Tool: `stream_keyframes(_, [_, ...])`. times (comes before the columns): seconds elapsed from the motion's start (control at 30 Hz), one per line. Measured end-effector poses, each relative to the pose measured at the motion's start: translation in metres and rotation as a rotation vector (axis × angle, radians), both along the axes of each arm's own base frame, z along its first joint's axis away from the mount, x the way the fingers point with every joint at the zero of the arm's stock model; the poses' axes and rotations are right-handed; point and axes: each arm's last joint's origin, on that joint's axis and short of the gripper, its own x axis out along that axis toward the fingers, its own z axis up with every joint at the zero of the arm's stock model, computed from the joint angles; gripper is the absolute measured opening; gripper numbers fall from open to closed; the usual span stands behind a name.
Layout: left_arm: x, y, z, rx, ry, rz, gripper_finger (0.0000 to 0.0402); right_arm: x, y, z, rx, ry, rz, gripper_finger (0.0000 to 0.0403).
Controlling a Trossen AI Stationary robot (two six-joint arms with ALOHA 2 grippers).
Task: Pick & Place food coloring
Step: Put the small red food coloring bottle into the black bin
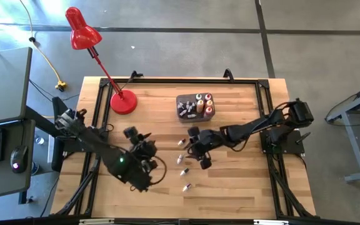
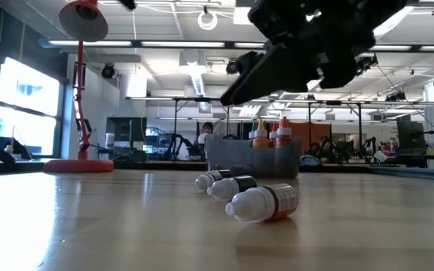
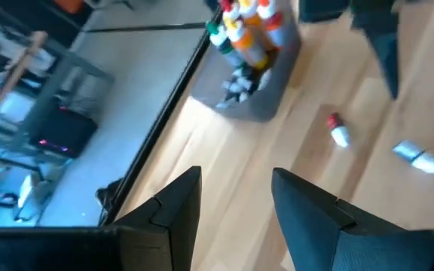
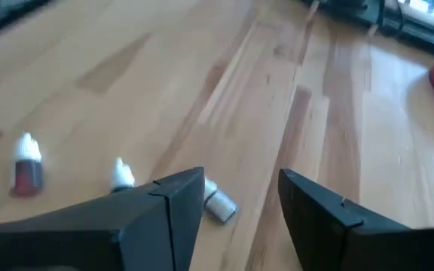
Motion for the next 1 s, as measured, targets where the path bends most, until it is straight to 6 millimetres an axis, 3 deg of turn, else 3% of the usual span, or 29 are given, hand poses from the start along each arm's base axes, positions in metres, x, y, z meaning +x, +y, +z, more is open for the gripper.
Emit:
stream_keyframes(0.17, [-0.014,0.002,-0.046,0.069,-0.048,0.073,0.0158,0.002,-0.022,-0.016,0.034,-0.021,-0.017,0.0166])
stream_keyframes(0.3, [-0.02,0.008,-0.065,0.123,-0.063,0.097,0.0158,0.016,-0.035,-0.031,0.01,0.025,-0.045,0.0166])
stream_keyframes(0.43, [-0.02,0.016,-0.073,0.085,-0.157,0.184,0.0158,0.036,-0.042,-0.044,-0.063,0.132,-0.07,0.0166])
stream_keyframes(0.63, [-0.018,0.014,-0.086,-0.006,-0.233,0.248,0.0158,0.056,-0.052,-0.044,-0.175,0.308,-0.111,0.0166])
stream_keyframes(1.0, [-0.017,0.014,-0.089,-0.028,-0.212,0.25,0.0158,0.056,-0.064,-0.049,-0.15,0.399,-0.116,0.0165])
